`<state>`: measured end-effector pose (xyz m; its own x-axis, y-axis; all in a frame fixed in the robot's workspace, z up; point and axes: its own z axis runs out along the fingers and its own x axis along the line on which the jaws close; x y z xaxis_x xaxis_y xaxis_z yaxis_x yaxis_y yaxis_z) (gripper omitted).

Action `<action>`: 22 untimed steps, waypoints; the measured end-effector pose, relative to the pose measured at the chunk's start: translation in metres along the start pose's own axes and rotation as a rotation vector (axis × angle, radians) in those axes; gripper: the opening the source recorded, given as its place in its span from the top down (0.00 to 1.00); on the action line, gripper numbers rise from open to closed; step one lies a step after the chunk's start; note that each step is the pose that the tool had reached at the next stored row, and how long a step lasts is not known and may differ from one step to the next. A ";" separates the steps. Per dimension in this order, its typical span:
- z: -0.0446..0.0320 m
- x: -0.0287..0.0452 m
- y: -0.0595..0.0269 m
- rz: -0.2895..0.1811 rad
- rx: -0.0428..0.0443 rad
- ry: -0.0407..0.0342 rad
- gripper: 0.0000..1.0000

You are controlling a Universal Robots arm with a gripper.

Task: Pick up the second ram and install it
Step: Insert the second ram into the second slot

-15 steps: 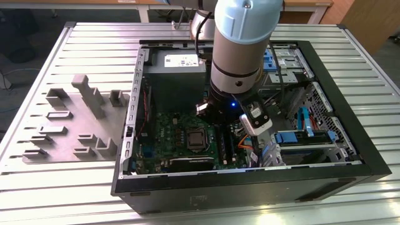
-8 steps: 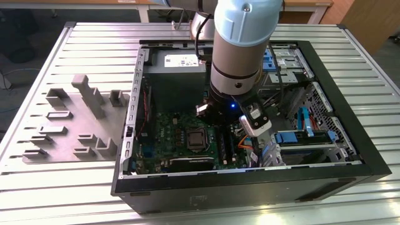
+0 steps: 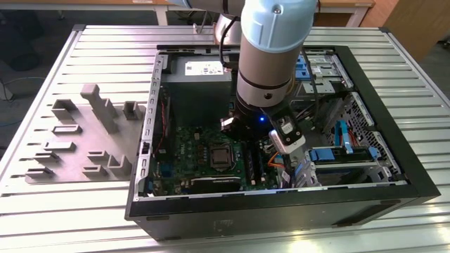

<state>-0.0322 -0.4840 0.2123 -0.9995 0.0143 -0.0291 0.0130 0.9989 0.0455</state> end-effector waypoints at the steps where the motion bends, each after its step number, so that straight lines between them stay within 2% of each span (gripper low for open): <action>1: 0.0000 0.0000 0.0000 0.000 0.0000 0.0000 0.87; 5: 0.0006 0.0000 0.0001 0.000 -0.0014 -0.0005 0.87; 6: 0.0005 0.0000 0.0001 0.000 -0.0011 -0.0004 0.81; 7: 0.0005 0.0000 0.0001 0.000 -0.0010 -0.0003 0.81; 8: 0.0002 0.0000 0.0000 0.000 -0.0003 -0.0001 0.74; 13: -0.0019 0.0000 0.0001 0.000 -0.0001 0.0000 0.74; 22: -0.0252 -0.0007 0.0012 0.000 -0.0002 -0.0001 0.74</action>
<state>-0.0322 -0.4840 0.2375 -0.9995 0.0143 -0.0292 0.0130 0.9989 0.0457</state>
